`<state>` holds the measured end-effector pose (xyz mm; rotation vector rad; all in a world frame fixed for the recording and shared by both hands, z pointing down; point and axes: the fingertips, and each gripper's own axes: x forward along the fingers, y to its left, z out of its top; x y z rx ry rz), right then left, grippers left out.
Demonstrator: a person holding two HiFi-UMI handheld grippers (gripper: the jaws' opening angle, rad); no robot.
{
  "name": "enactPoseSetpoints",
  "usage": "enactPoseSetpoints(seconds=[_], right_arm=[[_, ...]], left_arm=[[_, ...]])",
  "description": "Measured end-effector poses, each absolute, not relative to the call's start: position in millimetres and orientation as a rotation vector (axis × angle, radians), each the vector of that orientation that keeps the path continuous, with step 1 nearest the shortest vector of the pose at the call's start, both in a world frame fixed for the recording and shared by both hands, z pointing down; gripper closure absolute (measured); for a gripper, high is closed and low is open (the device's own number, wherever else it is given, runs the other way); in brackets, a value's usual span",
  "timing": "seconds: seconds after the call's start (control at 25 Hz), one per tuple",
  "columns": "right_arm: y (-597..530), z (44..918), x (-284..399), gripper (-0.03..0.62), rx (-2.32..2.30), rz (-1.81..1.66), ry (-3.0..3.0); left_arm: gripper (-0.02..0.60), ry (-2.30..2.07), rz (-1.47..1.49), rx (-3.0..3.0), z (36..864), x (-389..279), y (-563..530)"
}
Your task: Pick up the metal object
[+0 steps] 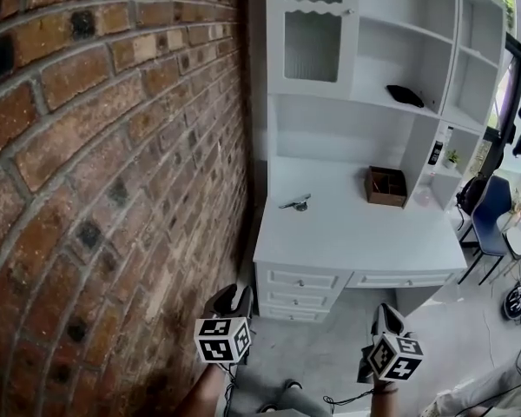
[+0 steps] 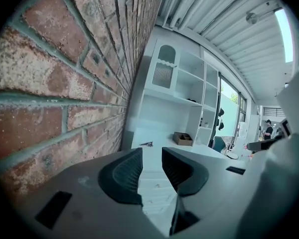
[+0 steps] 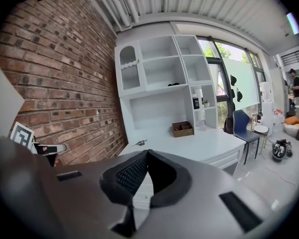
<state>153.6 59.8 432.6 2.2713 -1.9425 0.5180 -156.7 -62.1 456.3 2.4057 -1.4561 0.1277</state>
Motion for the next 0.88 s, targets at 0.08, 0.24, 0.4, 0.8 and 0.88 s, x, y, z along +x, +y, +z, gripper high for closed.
enactPoseSetpoints(seconds=[0.08,0.24,0.4,0.8,0.88], right_arm=[[50.9,435.7,153.3,0.592,2.258,0.524,-1.951],[28.9,441.4,158.1,0.592,2.250,0.533,-1.970],[-1.0,446.3,168.0,0.592,2.246,0.549,-1.966],[-89.5,449.3,190.4,0.592,2.212,0.580,-2.028],[-108.4,446.6,194.6,0.592,2.199,0.576,-2.042]], left_arm=[[0.463,-1.459,0.131,2.398,459.5,-155.3,-67.7],[0.463,-1.478,0.137,2.380,465.7,-153.4,-83.6],[0.463,-1.499,0.148,2.367,468.4,-149.1,-106.0],[0.463,-1.574,0.148,2.367,454.0,-125.8,-181.6],[0.463,-1.587,0.149,2.361,451.9,-122.3,-196.2]])
